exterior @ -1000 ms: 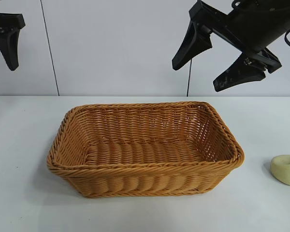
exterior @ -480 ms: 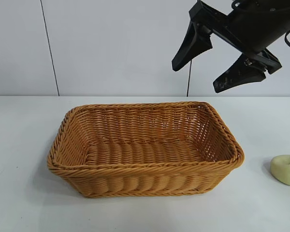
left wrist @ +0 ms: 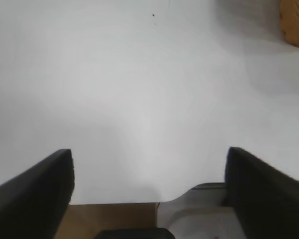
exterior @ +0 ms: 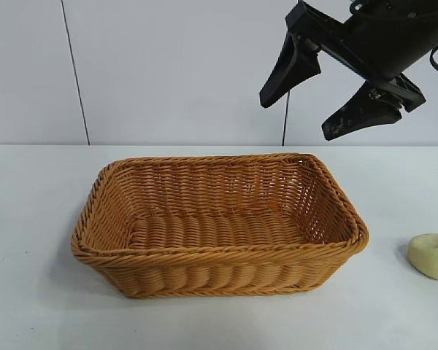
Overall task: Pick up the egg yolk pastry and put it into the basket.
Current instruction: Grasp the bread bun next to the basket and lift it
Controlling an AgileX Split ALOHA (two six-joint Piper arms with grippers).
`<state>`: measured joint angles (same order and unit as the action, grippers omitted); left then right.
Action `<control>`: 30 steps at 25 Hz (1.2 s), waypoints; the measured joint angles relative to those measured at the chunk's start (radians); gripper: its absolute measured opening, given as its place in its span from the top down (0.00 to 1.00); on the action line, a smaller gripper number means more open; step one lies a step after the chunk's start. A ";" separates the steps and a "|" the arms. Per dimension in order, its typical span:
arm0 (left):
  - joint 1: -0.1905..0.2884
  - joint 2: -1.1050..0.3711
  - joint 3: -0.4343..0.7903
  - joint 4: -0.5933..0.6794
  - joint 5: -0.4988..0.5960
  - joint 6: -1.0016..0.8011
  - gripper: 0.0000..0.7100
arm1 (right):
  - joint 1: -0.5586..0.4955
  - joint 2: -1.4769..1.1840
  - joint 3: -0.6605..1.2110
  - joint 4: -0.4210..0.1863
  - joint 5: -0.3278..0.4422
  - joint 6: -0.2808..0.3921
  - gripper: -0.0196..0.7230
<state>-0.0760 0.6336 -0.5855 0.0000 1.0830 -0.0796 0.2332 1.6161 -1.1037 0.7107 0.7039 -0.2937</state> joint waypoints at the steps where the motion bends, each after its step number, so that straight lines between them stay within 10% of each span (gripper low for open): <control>1: 0.000 -0.041 0.032 0.000 -0.006 0.000 0.15 | 0.000 0.000 0.000 0.000 0.000 0.000 0.10; 17: 0.000 -0.572 0.085 -0.006 -0.009 0.001 0.15 | 0.000 0.000 -0.011 -0.058 0.051 0.027 0.10; 30: 0.003 -0.637 0.085 -0.008 -0.012 0.001 0.15 | -0.058 0.000 -0.168 -0.652 0.261 0.420 0.10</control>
<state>-0.0729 -0.0031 -0.5002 -0.0075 1.0710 -0.0791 0.1748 1.6161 -1.2720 0.0590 0.9654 0.1268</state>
